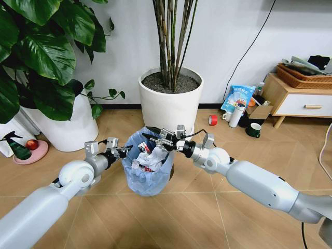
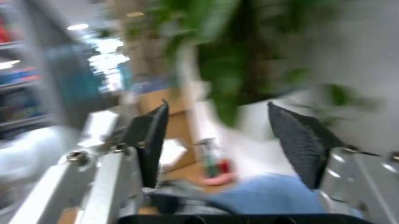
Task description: Pick up the trash bin and place the garbage on the floor into it.
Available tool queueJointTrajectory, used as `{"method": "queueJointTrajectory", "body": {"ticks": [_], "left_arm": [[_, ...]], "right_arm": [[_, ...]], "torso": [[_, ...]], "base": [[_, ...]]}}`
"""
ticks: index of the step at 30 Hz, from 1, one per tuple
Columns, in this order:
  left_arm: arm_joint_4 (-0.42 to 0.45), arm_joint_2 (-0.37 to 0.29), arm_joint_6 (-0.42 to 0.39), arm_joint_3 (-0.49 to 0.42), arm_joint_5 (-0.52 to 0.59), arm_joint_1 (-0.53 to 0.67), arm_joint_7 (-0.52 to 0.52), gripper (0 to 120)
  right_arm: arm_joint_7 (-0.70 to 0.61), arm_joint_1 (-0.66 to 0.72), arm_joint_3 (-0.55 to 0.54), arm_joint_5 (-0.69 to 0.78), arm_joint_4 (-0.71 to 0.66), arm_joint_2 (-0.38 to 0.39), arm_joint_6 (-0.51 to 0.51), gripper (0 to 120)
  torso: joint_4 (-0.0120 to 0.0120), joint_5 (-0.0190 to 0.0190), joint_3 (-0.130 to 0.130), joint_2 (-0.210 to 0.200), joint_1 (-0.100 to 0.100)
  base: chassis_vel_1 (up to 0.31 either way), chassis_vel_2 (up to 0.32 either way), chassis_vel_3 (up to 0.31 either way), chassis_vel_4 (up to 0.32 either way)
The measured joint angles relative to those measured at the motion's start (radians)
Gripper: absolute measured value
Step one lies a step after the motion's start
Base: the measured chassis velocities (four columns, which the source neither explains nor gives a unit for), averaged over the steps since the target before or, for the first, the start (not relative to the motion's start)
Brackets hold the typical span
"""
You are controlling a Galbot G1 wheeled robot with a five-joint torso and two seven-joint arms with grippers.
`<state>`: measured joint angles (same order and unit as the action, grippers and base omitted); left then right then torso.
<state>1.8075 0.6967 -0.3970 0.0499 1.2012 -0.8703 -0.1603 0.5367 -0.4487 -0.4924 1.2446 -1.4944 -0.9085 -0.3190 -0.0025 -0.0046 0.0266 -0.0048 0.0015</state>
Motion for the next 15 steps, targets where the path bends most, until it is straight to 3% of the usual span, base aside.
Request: {"method": "queueJointTrajectory", "body": {"ticks": [2,6,7,8,9,10,15], "left_arm": [[0.005,-0.006,0.003,0.027,-0.008,-0.028,0.005,0],[0.009,-0.008,0.013,0.075,-0.03,-0.075,0.013,0],[0.01,-0.007,0.017,0.099,-0.038,-0.094,0.014,0],[0.017,0.006,0.024,0.202,-0.063,-0.163,0.019,0],[0.02,0.016,0.027,0.264,-0.079,-0.207,0.022,0],[0.02,0.016,0.027,0.264,-0.079,-0.207,0.022,0],[0.054,0.05,0.037,0.444,-0.139,-0.393,0.058,0]], "right_arm": [[-0.161,-0.046,0.044,-0.045,0.003,0.011,-0.027,71],[-0.297,-0.124,0.133,-0.148,0.029,0.038,-0.045,83],[-0.333,-0.174,0.196,-0.191,0.042,0.05,-0.039,88],[-0.392,-0.356,0.403,-0.25,0.052,0.064,-0.015,98],[-0.409,-0.453,0.513,-0.273,0.052,0.058,-0.01,100],[-0.409,-0.453,0.513,-0.273,0.052,0.058,-0.01,100],[-0.412,-0.734,0.85,-0.378,-0.007,-0.012,-0.016,100]], "torso": [[0.0001,0.0,0.0,0.0,0.0],[0.0003,-0.0001,0.0,0.0,0.0],[0.0002,0.0,0.0,0.0,0.0],[-0.0005,0.0,0.0,0.0,0.0],[-0.0009,0.0005,0.0,0.0,0.0],[-0.0009,0.0005,0.0,0.0,0.0],[0.0001,-0.0003,0.0,0.0,0.0]], "base": [[0.0,0.0,0.0,0.0],[0.0,0.0,0.0,0.0],[0.0,0.0,0.0,0.0],[0.0,0.0,0.0,0.0],[0.0,0.0,0.0,0.0],[0.0,0.0,0.0,0.0],[0.0,0.0,0.0,0.0]]}}
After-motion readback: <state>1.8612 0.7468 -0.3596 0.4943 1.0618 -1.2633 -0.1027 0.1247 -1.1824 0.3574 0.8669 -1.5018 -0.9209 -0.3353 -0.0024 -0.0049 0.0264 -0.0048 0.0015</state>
